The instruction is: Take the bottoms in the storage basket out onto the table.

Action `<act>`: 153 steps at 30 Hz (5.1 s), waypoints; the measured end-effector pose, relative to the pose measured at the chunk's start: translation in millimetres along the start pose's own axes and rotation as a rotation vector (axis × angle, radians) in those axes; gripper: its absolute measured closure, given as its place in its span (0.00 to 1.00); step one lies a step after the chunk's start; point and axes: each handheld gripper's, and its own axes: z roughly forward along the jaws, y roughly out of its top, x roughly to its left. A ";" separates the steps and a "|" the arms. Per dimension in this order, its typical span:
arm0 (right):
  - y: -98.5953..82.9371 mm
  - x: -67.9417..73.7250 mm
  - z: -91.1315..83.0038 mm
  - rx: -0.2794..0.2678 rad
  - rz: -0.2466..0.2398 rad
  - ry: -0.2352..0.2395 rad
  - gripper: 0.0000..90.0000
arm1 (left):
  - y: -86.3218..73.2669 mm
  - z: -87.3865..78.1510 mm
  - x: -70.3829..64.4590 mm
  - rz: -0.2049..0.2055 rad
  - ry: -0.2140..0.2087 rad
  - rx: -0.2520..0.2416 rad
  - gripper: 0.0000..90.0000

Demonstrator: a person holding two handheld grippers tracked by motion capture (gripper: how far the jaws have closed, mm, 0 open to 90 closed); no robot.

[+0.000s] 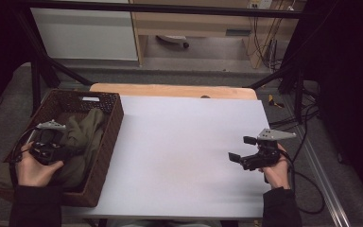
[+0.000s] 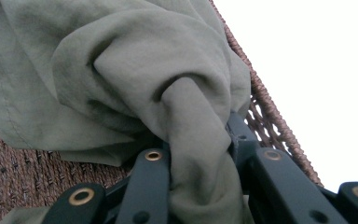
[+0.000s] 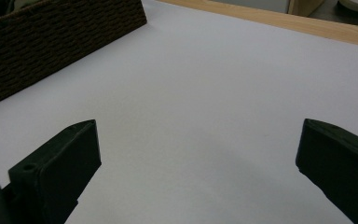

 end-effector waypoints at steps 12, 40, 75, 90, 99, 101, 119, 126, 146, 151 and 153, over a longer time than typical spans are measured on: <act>-0.2 -0.2 0.7 0.004 -0.002 -0.002 0.01 | 3.9 -11.9 -7.3 0.023 0.022 -0.026 0.83; -0.8 -1.0 0.8 0.007 -0.002 -0.006 0.01 | 23.7 -33.9 -14.3 0.053 0.036 -0.094 0.83; -0.5 -0.7 0.5 0.007 0.001 -0.001 0.01 | 58.5 -53.5 -13.3 0.086 0.043 -0.122 0.83; -0.3 -0.8 -0.2 0.004 0.000 -0.002 0.01 | 72.7 -62.4 -19.6 0.105 0.050 -0.146 0.83; -0.2 -0.8 -0.5 0.004 -0.003 -0.001 0.01 | 81.9 -61.9 -23.4 0.115 0.048 -0.148 0.83; 0.1 -0.6 -0.6 0.003 -0.001 -0.001 0.01 | 83.4 -61.5 -24.5 0.116 0.048 -0.147 0.83; 0.2 -0.5 -1.1 0.002 -0.004 -0.002 0.01 | 97.5 -67.0 -31.9 0.135 0.050 -0.162 0.83; 0.5 -0.5 -1.8 -0.004 -0.003 -0.002 0.01 | 103.4 -67.4 -35.5 0.145 0.053 -0.163 0.83; 0.5 -0.5 -1.0 -0.001 -0.006 0.000 0.01 | 121.3 -68.1 -47.2 0.171 0.055 -0.186 0.83; 0.6 -0.6 -1.4 -0.004 -0.005 0.000 0.01 | 126.6 -68.9 -48.3 0.174 0.053 -0.197 0.83; 0.6 -0.6 -1.5 -0.004 -0.005 0.000 0.01 | 128.7 -68.7 -49.0 0.180 0.055 -0.197 0.83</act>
